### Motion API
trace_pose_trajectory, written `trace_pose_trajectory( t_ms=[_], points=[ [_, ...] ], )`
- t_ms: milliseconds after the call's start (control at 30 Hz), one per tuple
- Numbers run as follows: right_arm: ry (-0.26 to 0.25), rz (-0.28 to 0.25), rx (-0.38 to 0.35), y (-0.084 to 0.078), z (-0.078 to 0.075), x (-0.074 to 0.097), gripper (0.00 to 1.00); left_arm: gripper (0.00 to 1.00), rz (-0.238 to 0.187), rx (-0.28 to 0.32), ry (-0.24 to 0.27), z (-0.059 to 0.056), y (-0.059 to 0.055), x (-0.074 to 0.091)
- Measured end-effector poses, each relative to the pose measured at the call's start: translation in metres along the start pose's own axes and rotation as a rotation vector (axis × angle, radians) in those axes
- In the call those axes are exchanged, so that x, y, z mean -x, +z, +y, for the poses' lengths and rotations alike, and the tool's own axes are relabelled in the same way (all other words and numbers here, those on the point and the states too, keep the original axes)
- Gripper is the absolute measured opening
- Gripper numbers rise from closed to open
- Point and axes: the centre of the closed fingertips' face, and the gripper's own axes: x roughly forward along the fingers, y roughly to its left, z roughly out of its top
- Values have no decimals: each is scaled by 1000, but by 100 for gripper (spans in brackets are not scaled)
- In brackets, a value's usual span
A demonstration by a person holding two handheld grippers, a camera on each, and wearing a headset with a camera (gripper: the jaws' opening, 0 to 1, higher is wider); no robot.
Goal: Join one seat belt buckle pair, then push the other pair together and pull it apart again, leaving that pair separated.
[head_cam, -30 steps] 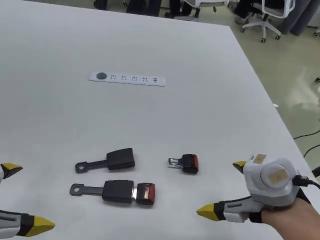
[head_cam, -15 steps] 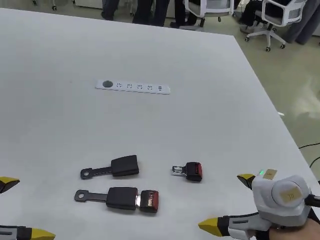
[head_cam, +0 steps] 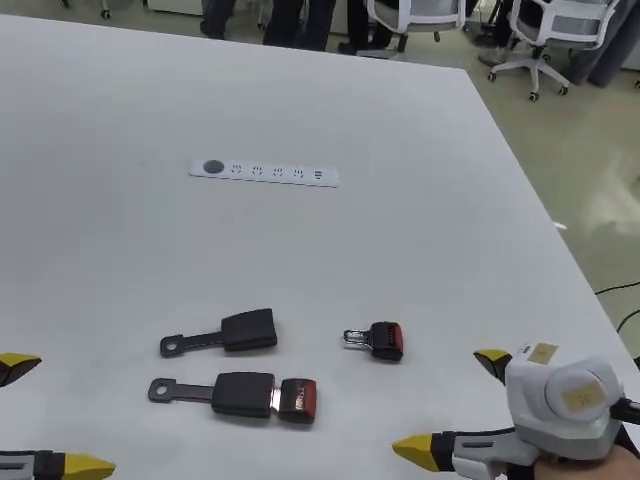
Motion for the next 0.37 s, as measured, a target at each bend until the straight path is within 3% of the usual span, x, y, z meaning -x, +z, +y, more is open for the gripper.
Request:
trace_pose_trajectory(
  t_ms=[200, 267, 367],
  points=[
    [-7, -13, -16, 2, -2, 1, 100, 100, -15, 14, -10, -4, 3, 0],
    [-6, -10, -14, 0, -2, 0, 100, 100, 12, 12, -28, -7, -4, -2],
    [-4, 4, -16, -5, -1, -2, 100, 100, 8, 15, -27, -9, -2, -1]
  ],
)
